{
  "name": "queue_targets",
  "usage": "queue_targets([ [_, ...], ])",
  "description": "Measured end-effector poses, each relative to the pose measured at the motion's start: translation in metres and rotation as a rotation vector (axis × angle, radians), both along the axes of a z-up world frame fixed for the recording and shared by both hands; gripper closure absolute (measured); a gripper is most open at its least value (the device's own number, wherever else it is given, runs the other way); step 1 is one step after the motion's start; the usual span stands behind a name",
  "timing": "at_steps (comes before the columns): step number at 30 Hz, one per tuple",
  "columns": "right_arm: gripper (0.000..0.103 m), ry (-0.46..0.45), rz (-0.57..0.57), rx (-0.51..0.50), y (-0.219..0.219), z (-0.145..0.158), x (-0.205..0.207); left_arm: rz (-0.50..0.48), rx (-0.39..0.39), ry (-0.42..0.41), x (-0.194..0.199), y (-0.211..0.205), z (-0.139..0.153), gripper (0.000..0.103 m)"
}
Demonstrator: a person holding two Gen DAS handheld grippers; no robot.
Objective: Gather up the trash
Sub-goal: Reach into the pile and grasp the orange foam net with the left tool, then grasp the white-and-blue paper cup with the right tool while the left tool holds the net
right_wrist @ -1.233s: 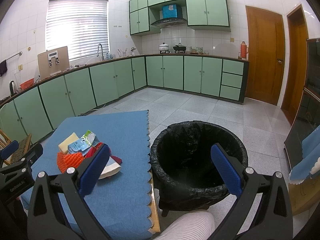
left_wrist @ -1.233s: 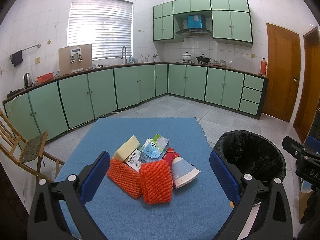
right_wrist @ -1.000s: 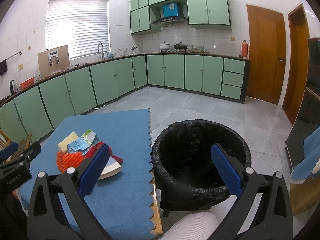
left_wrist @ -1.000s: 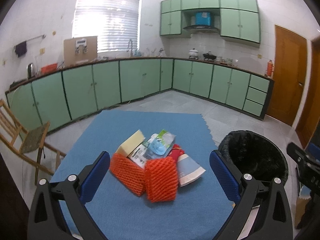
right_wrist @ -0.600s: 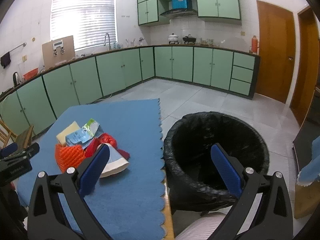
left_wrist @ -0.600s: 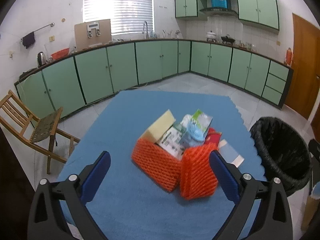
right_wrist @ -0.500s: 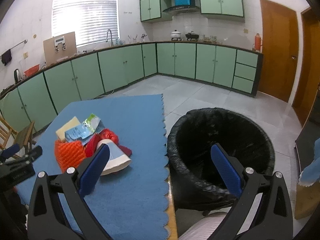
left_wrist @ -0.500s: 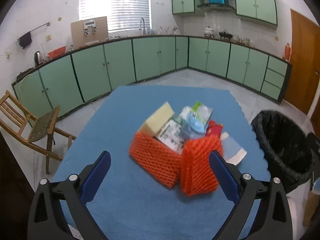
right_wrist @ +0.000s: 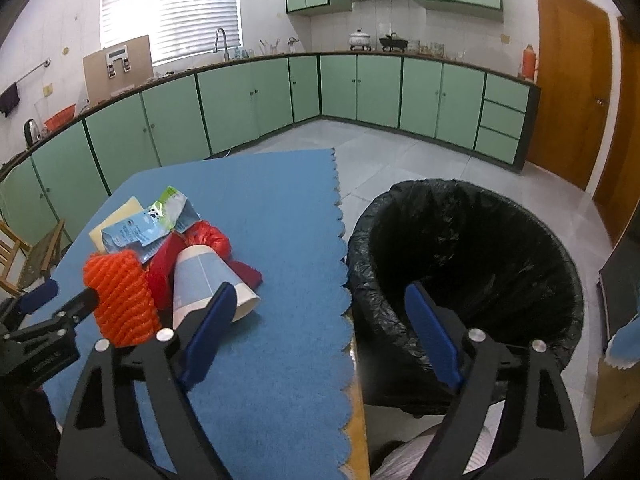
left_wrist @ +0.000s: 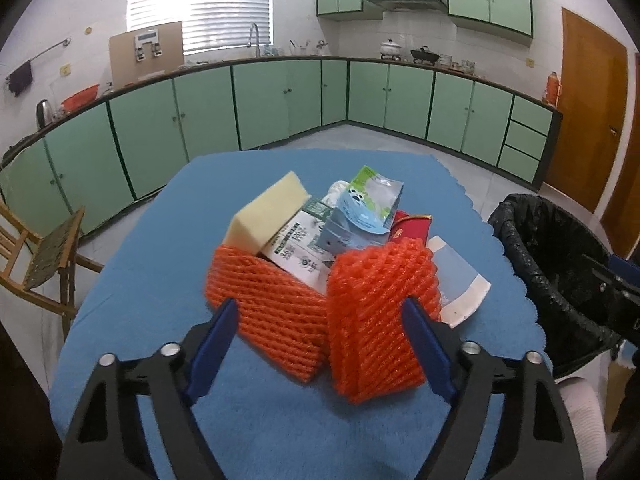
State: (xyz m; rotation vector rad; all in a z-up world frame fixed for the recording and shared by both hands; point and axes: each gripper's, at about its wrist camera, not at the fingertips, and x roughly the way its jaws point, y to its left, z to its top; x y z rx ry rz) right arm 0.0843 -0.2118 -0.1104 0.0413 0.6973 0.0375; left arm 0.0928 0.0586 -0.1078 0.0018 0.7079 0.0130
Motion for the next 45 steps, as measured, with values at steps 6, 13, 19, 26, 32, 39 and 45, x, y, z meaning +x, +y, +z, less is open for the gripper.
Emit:
queue_targets([
  [6,0.019,0.015,0.004,-0.017,0.003,-0.005,0.008,-0.055,-0.015,0.037,0.012,-0.010,-0.014,0.052],
  [13,0.020,0.029,0.032,-0.031,0.014,-0.009,0.015,-0.117,-0.008,0.030,0.010,-0.016,-0.014,0.081],
  [19,0.021,0.004,0.074,-0.025,0.030,-0.007,0.019,-0.084,-0.037,-0.002,0.003,-0.001,-0.002,0.085],
  [26,0.016,-0.016,0.165,0.009,0.057,-0.009,0.029,0.002,-0.038,-0.031,-0.002,0.034,0.008,0.086],
  [32,0.012,0.008,0.225,-0.039,0.083,-0.028,0.046,0.001,-0.054,0.002,0.000,0.039,-0.001,0.087],
  [39,0.011,0.069,0.247,-0.060,0.092,-0.052,0.055,0.005,-0.062,0.021,0.003,0.042,-0.006,0.087],
  [45,0.011,0.085,0.246,-0.087,0.099,-0.062,0.060,0.011,-0.062,0.037,0.005,0.045,-0.011,0.087],
])
